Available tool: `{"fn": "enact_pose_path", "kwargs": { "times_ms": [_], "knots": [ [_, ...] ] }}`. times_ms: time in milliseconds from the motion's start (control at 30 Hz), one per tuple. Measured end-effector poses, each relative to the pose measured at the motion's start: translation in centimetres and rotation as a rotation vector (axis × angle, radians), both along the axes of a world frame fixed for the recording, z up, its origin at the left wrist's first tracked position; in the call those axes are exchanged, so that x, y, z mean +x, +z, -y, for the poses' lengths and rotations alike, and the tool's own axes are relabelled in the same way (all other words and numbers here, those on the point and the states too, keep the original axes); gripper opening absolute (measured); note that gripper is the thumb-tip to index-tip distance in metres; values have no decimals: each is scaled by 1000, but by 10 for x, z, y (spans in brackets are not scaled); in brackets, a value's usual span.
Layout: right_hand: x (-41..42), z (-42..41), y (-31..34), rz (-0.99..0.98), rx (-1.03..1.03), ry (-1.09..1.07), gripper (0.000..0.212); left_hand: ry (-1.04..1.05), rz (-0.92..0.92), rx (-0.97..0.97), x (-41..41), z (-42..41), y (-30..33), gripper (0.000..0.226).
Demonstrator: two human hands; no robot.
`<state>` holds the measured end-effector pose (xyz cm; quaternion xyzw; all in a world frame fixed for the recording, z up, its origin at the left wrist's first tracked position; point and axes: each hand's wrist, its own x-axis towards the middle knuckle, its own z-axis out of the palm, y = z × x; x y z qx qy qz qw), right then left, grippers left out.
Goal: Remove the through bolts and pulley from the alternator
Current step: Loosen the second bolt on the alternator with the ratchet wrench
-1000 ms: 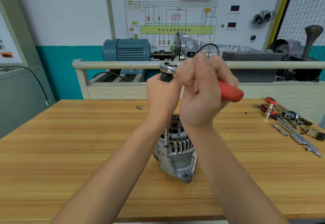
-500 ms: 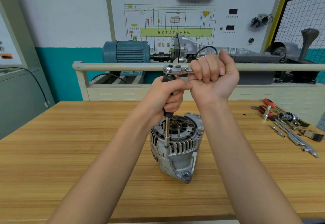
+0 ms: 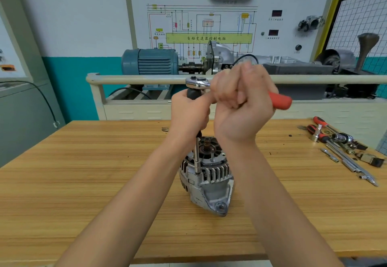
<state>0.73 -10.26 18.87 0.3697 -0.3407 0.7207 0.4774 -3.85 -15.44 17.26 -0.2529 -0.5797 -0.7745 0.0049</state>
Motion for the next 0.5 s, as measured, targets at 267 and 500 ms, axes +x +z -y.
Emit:
{"fn": "enact_pose_path", "kwargs": {
  "times_ms": [267,500],
  "knots": [
    [-19,-48,9,238,-399,843,47,-484,-17,-144,-7,12,7,44],
    [-5,-34,4,192,-236,475,51,-306,17,-90,-4,6,5,50]
  ]
}}
